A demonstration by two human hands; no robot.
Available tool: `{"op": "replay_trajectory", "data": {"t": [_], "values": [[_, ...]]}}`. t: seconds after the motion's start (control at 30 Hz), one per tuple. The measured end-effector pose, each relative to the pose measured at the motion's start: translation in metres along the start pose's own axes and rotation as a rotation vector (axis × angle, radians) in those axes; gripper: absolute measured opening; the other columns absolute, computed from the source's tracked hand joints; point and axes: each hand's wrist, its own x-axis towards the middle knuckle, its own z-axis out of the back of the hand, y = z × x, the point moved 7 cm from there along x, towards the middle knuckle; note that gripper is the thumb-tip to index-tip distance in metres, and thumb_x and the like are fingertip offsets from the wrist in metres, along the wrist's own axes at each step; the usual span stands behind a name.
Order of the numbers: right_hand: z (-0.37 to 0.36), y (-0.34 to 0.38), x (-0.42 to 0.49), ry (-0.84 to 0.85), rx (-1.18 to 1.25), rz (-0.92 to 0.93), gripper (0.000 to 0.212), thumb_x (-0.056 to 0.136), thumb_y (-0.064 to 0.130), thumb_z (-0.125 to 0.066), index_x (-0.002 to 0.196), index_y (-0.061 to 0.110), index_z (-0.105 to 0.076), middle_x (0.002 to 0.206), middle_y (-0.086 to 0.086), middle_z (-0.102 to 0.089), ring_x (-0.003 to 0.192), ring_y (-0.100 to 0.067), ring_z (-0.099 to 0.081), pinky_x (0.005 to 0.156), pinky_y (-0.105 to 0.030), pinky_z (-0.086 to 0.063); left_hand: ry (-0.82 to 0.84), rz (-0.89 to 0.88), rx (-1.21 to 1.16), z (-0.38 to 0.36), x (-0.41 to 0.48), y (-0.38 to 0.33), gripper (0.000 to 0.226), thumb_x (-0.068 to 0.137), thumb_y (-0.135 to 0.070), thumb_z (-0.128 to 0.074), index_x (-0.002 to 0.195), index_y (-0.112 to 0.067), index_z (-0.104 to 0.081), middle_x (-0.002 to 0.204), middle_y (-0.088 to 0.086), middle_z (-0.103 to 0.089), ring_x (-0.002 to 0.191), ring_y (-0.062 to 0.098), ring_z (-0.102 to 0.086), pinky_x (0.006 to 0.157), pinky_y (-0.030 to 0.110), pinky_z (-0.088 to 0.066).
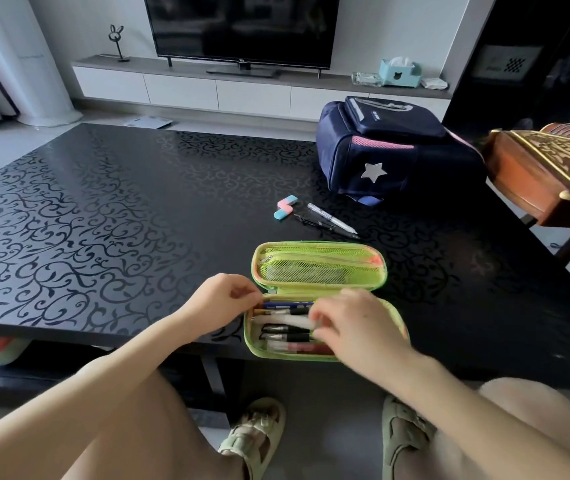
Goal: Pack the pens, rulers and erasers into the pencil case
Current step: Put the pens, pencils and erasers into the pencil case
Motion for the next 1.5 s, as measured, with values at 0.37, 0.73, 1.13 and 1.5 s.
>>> {"op": "replay_trajectory", "data": {"t": [0.37,0.73,1.13,1.5], "values": [[0.007,-0.041,0.039,-0.029,0.079,-0.106,0.021,0.087,0.036,-0.058,0.089,0.018,-0.069,0.086,0.006,-0.064,0.084,-0.009,-0.053,0.075,-0.02,-0.037,-0.129,0.07,-0.111,0.028,0.038,0.0,0.014,0.087,-0.03,-0.061,0.081,-0.021,-0.07,0.069,-0.014,-0.062,0.066,-0.001,-0.054,0.057,0.017,-0.037],[-0.031,-0.199,0.164,0.115,0.074,-0.572,0.059,0.08,0.041,-0.066,0.126,0.008,-0.048,0.117,-0.01,-0.058,0.109,-0.031,-0.053,0.089,-0.039,-0.045,-0.072,0.023,0.175,-0.006,0.12,-0.009,0.026,0.088,-0.044,-0.051,0.101,-0.025,-0.064,0.095,-0.004,-0.061,0.091,0.015,-0.056,0.075,0.025,-0.04],[-0.035,-0.213,0.156,0.257,0.069,-0.581,0.049,0.07,0.021,-0.074,0.052,0.015,-0.029,0.041,0.004,-0.028,0.044,-0.014,-0.027,0.045,-0.028,-0.023,0.317,0.044,0.167,-0.038,0.155,-0.012,0.03,0.088,-0.045,-0.052,0.086,-0.019,-0.065,0.07,-0.008,-0.057,0.064,0.007,-0.051,0.065,0.025,-0.042],[0.051,-0.175,0.08,-0.165,0.378,-0.468,0.018,0.07,0.017,-0.079,0.08,0.01,-0.066,0.067,-0.004,-0.069,0.06,-0.013,-0.061,0.057,-0.024,-0.044,0.126,0.006,0.012,-0.007,0.128,-0.031,0.016,0.087,-0.017,-0.058,0.097,-0.02,-0.069,0.083,-0.006,-0.064,0.076,0.01,-0.058,0.059,0.014,-0.042]]}}
